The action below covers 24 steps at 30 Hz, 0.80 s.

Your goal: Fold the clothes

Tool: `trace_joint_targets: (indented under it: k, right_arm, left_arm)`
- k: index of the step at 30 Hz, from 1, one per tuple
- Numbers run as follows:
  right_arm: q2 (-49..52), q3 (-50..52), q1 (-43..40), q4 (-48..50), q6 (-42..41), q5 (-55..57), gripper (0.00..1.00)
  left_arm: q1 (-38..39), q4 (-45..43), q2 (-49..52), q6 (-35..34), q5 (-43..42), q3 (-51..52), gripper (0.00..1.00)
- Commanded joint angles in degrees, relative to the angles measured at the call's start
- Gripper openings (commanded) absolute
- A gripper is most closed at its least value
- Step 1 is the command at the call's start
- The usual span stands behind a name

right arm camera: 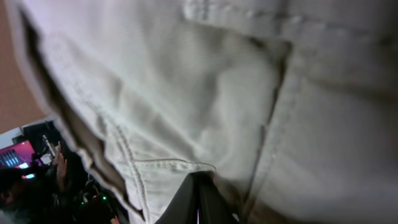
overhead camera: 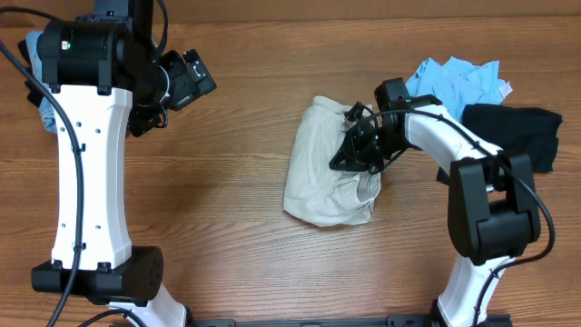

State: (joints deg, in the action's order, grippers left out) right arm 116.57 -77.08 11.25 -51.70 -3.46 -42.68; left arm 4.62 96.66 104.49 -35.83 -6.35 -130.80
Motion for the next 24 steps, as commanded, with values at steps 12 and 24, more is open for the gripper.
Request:
trace_joint_targets:
  k: [12, 24]
  right_arm:
    - [-10.71, -19.26, -4.57, -12.76, -1.22, -0.02, 0.13]
    - [7.3, -16.94, -2.27, 3.23, -1.03, -12.48, 0.21]
  left_arm:
    - [-0.11, 0.02, 0.83, 1.14, 1.01, -0.02, 1.0]
    - [-0.11, -1.79, 0.85, 1.14, 0.96, 5.64, 1.0]
